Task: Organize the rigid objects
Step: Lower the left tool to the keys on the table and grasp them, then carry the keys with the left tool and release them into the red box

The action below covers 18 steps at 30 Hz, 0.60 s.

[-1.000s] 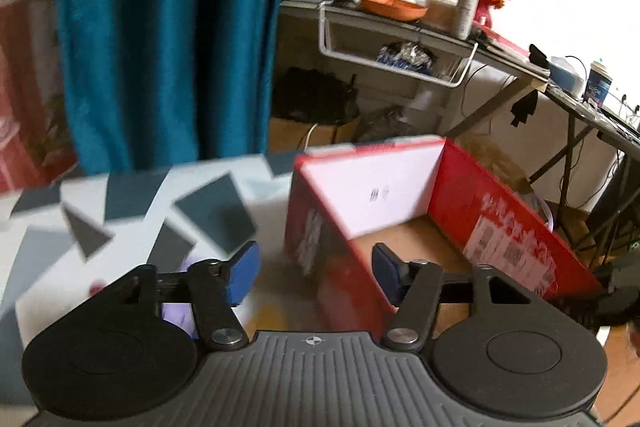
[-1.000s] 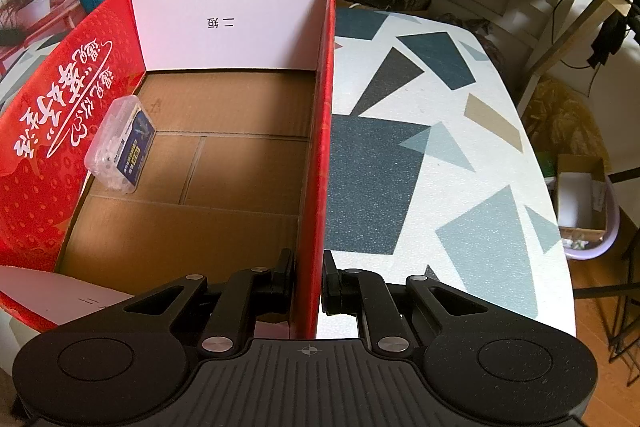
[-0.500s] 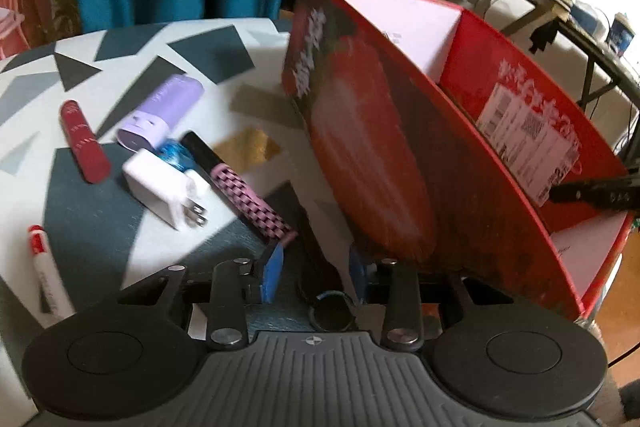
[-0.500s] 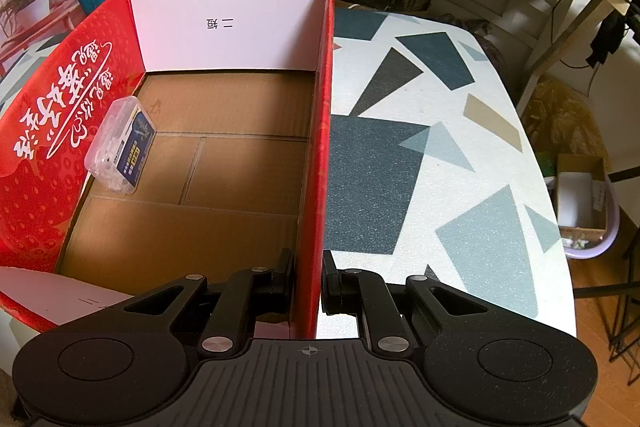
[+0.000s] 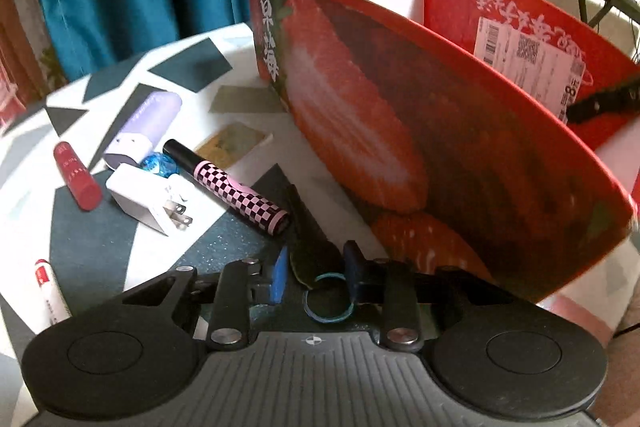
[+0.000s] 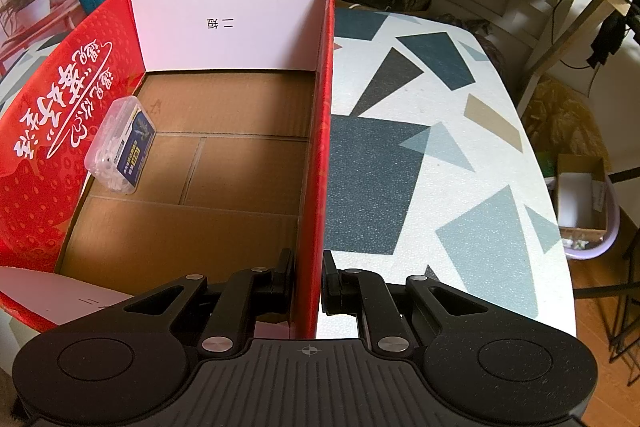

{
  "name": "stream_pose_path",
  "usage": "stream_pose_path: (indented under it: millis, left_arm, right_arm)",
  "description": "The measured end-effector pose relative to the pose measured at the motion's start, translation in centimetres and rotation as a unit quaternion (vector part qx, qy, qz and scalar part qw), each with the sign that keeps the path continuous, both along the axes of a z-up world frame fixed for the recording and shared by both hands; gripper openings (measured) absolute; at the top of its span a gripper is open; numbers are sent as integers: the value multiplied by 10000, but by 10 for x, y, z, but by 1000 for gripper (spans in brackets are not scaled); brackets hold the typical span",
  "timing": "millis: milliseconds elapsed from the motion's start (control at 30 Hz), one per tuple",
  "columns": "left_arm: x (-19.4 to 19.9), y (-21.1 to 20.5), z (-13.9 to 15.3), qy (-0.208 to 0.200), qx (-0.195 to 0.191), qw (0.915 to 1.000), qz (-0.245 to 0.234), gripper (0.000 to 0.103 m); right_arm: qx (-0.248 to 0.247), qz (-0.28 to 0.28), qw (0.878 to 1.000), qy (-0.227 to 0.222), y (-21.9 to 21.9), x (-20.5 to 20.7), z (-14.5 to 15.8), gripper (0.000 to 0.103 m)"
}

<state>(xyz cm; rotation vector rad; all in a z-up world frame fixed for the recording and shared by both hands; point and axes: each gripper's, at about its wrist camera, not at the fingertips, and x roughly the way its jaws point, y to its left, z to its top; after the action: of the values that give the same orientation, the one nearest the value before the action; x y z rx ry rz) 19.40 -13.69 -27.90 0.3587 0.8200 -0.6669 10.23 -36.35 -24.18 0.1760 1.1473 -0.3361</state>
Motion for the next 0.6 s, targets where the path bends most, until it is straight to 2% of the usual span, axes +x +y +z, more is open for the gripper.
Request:
stream_pose_path:
  millis: [167,600]
  left_arm:
    - [-6,9,2,-138,51,9999,41,31]
    - [13,33,9,116,83,9976,672,36]
  right_arm:
    - [1,1,10000,0,0,0,0,12]
    - [14,-40,10000,-30,-1,-1,0,12]
